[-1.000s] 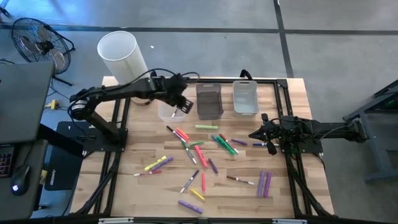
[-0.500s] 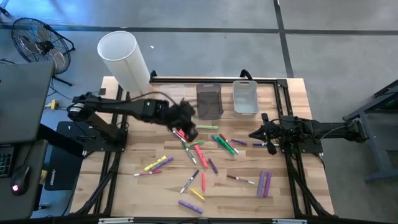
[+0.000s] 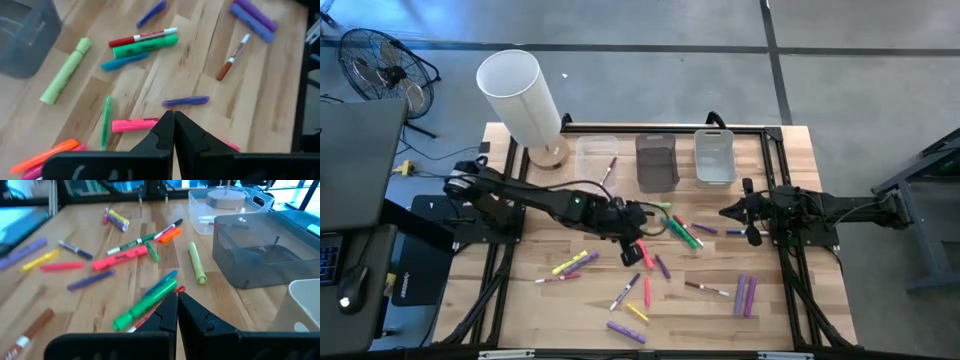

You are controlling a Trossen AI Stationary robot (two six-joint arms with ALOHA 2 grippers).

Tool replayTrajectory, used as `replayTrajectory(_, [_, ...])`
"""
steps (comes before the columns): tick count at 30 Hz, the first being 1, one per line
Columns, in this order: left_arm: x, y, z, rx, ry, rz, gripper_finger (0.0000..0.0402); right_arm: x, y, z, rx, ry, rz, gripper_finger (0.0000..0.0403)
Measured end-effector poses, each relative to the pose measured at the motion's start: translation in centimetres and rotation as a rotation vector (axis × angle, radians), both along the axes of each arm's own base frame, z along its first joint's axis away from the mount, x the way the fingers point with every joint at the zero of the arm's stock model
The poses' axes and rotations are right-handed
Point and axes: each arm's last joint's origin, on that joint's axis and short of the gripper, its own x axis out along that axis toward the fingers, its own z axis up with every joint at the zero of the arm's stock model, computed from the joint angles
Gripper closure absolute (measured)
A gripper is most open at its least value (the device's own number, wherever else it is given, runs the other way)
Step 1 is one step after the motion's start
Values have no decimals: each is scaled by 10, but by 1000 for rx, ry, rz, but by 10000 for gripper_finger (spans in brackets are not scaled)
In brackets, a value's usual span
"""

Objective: Pick & Place Markers
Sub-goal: Put the top purple pen into the gray bin

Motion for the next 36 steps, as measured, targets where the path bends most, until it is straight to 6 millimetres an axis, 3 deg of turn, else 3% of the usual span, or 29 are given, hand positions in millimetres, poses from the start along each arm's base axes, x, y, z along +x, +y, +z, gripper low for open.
replayTrajectory(7, [11,-23,-27,78,56,-76,401,0,0,2,66,-20,-20,401])
replayTrajectory(13, [10,-35,-37,115,39,-131,401,1,0,2,96,-24,-26,401])
replayTrajectory(17, [6,-38,-55,107,34,-134,401,2,1,6,247,-71,-47,400])
replayTrajectory(25, [-35,-40,-107,20,50,-156,401,7,3,22,287,-196,-33,403])
replayTrajectory(32, [-84,-26,-111,24,-37,-124,401,30,6,53,175,-89,-160,403])
replayTrajectory(36, [-111,-13,-111,36,-49,-115,401,54,8,67,104,146,-236,403])
